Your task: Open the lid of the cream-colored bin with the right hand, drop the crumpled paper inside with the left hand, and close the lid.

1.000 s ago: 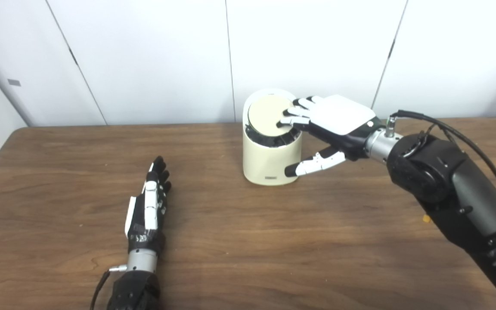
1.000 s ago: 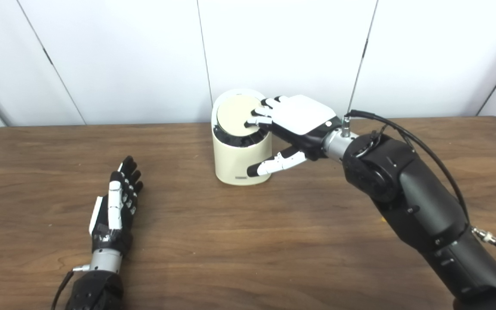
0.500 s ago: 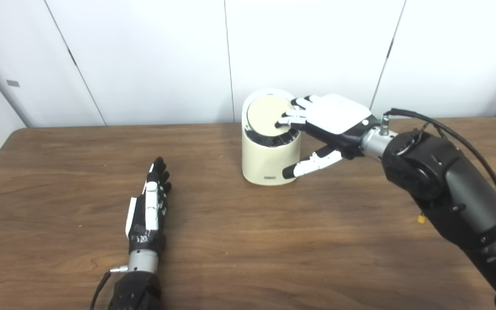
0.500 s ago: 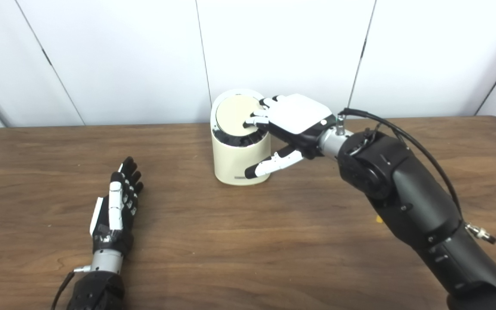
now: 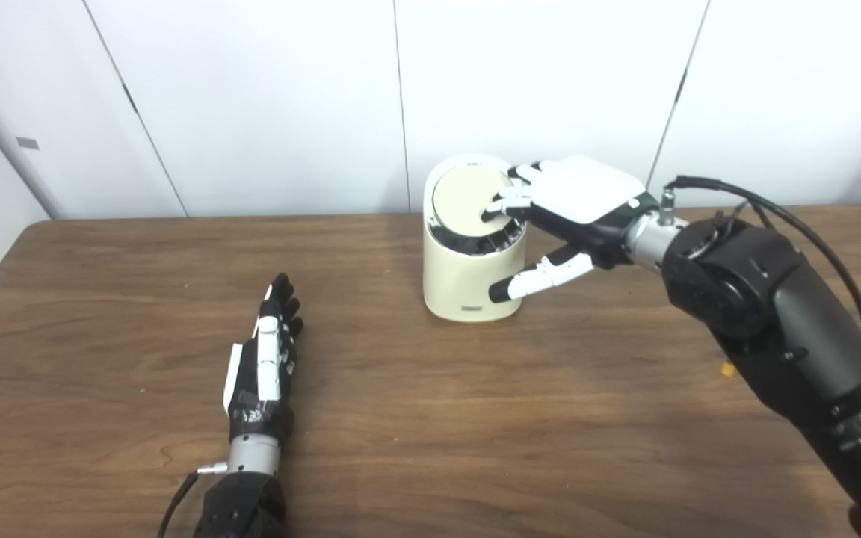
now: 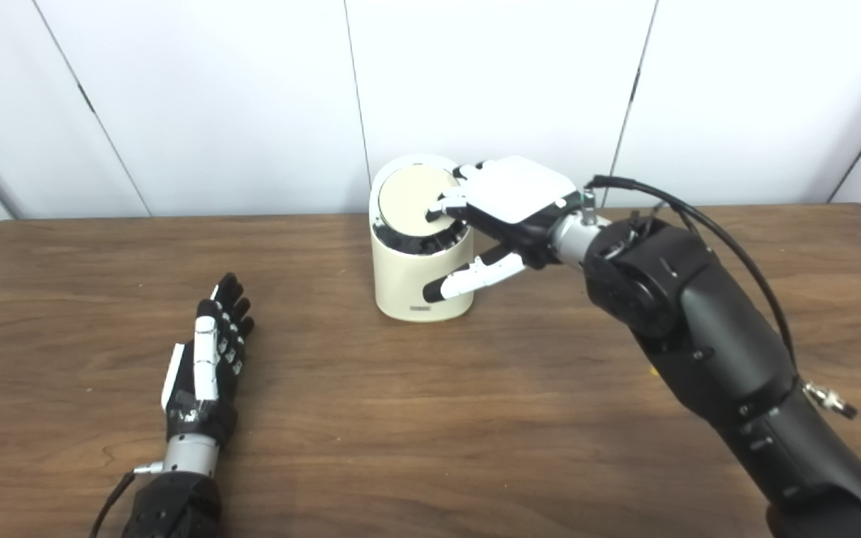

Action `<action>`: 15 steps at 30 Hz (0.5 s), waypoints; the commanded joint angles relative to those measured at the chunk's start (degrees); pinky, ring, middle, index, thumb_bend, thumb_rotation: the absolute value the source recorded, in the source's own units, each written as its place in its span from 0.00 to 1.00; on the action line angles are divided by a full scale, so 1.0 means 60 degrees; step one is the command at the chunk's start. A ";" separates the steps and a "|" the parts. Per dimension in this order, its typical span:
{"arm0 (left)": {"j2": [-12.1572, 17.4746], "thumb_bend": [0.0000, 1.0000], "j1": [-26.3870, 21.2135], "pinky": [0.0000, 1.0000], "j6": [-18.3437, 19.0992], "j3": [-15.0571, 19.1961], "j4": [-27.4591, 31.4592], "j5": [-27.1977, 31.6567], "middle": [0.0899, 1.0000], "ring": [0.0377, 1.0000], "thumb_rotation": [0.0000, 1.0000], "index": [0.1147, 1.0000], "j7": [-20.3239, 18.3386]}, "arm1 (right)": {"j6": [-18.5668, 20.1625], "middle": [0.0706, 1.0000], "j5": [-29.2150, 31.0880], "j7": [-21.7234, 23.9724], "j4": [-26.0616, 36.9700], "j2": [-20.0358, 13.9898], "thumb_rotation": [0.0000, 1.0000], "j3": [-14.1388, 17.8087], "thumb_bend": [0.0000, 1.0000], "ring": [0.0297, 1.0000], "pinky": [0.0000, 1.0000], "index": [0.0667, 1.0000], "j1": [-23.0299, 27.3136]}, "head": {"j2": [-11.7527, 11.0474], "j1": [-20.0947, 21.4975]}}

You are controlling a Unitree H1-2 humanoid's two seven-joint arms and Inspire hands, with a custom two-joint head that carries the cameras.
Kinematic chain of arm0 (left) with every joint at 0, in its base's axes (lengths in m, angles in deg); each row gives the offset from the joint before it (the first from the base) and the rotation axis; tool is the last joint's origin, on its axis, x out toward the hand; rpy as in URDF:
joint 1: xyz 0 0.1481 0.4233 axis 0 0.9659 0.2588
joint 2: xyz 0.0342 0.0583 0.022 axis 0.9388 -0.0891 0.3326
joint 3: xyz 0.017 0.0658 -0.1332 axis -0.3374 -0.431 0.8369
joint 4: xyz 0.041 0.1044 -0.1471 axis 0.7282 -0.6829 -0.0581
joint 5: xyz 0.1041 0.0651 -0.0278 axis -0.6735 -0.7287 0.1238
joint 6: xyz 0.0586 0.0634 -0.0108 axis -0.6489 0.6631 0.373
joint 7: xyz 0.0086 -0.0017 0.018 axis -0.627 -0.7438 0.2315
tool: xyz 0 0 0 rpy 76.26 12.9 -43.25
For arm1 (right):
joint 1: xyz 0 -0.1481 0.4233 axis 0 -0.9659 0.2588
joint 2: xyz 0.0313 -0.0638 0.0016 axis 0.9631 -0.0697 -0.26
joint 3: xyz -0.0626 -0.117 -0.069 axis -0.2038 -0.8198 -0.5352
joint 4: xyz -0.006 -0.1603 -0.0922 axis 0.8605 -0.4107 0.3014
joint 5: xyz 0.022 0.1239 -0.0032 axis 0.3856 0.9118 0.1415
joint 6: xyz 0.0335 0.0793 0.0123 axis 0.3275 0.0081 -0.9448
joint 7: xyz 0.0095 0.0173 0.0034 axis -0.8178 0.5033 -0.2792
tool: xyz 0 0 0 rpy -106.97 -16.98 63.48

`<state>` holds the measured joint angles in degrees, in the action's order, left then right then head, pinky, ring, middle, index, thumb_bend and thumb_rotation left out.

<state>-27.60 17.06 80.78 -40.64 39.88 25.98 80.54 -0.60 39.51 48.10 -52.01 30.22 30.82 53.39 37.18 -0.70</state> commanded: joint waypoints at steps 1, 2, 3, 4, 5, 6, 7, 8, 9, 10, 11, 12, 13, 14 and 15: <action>-0.0113 0.52 0.0143 1.00 0.0016 -0.0064 -0.0100 0.0130 1.00 1.00 1.00 1.00 -0.0026 | 0.0182 0.92 0.0238 -0.0186 -0.0020 -0.0008 1.00 0.0315 0.65 1.00 1.00 0.86 0.0253 | 0.0001 0.0000; -0.0106 0.51 0.0137 1.00 0.0024 -0.0054 -0.0118 0.0151 1.00 1.00 1.00 1.00 -0.0036 | 0.0189 0.92 0.0290 -0.0271 -0.0002 0.0026 1.00 0.0408 0.64 1.00 1.00 0.87 0.0293 | -0.0012 0.0007; -0.0101 0.51 0.0131 1.00 0.0026 -0.0046 -0.0135 0.0168 1.00 1.00 1.00 1.00 -0.0044 | 0.0193 0.93 0.0310 -0.0322 0.0006 0.0049 1.00 0.0461 0.62 1.00 1.00 0.88 0.0320 | -0.0012 0.0016; -0.0085 0.51 0.0136 1.00 0.0023 -0.0052 -0.0141 0.0167 1.00 1.00 1.00 1.00 -0.0062 | 0.0208 0.93 0.0303 -0.0383 0.0034 0.0066 1.00 0.0528 0.62 1.00 1.00 0.88 0.0370 | -0.0021 0.0016; -0.0074 0.52 0.0139 1.00 -0.0004 -0.0057 -0.0150 0.0165 1.00 1.00 1.00 1.00 -0.0074 | 0.0213 0.93 0.0295 -0.0435 0.0052 0.0076 1.00 0.0591 0.60 1.00 0.98 0.89 0.0421 | -0.0021 0.0016; -0.0061 0.52 0.0139 1.00 -0.0030 -0.0059 -0.0169 0.0162 1.00 1.00 1.00 1.00 -0.0085 | 0.0217 0.94 0.0272 -0.0461 0.0054 0.0079 1.00 0.0635 0.60 1.00 0.96 0.89 0.0477 | -0.0033 0.0019; -0.0055 0.52 0.0135 1.00 -0.0053 -0.0053 -0.0191 0.0164 1.00 1.00 1.00 1.00 -0.0086 | 0.0234 0.94 0.0295 -0.0477 0.0036 0.0086 1.00 0.0697 0.60 1.00 0.95 0.89 0.0554 | -0.0037 0.0022; -0.0050 0.52 0.0135 1.00 -0.0051 -0.0047 -0.0198 0.0164 1.00 1.00 1.00 1.00 -0.0084 | 0.0272 0.94 0.0373 -0.0486 0.0005 0.0098 1.00 0.0776 0.60 1.00 0.94 0.89 0.0618 | -0.0037 0.0022; -0.0047 0.52 0.0135 1.00 -0.0038 -0.0038 -0.0200 0.0168 1.00 1.00 1.00 1.00 -0.0078 | 0.0327 0.94 0.0434 -0.0469 -0.0027 0.0106 1.00 0.0836 0.60 1.00 0.94 0.88 0.0678 | -0.0052 0.0026; -0.0042 0.53 0.0137 1.00 -0.0009 -0.0032 -0.0190 0.0155 1.00 1.00 0.99 1.00 -0.0064 | 0.0386 0.94 0.0494 -0.0488 -0.0059 0.0118 1.00 0.0917 0.61 1.00 0.94 0.89 0.0728 | -0.0053 0.0015; -0.0038 0.53 0.0139 1.00 0.0011 -0.0029 -0.0182 0.0145 1.00 1.00 0.99 1.00 -0.0055 | 0.0421 0.94 0.0527 -0.0502 -0.0078 0.0127 1.00 0.0968 0.61 1.00 0.94 0.88 0.0755 | -0.0053 0.0015; -0.0032 0.53 0.0138 1.00 0.0014 -0.0019 -0.0182 0.0146 1.00 1.00 0.99 1.00 -0.0048 | 0.0418 0.94 0.0665 -0.0605 -0.0103 0.0125 1.00 0.1107 0.62 1.00 0.95 0.88 0.0746 | -0.0054 0.0005; -0.0010 0.52 0.0135 1.00 -0.0007 -0.0012 -0.0198 0.0164 1.00 1.00 1.00 1.00 -0.0071 | 0.0407 0.94 0.0803 -0.0715 -0.0117 0.0118 1.00 0.1235 0.61 1.00 0.95 0.88 0.0715 | -0.0059 0.0029; 0.0005 0.52 0.0132 1.00 -0.0026 -0.0007 -0.0212 0.0180 1.00 1.00 1.00 1.00 -0.0090 | 0.0395 0.94 0.0900 -0.0790 -0.0126 0.0110 1.00 0.1314 0.61 1.00 0.96 0.88 0.0689 | -0.0059 0.0029; 0.0030 0.52 0.0127 1.00 -0.0062 -0.0002 -0.0236 0.0207 1.00 1.00 1.00 1.00 -0.0125 | 0.0450 0.94 0.0975 -0.0833 -0.0123 0.0095 1.00 0.1395 0.60 1.00 0.96 0.88 0.0642 | -0.0073 0.0036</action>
<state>-27.48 17.06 80.75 -40.57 39.89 26.28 80.39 1.77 44.37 45.31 -53.27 31.15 37.77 54.88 36.74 -0.53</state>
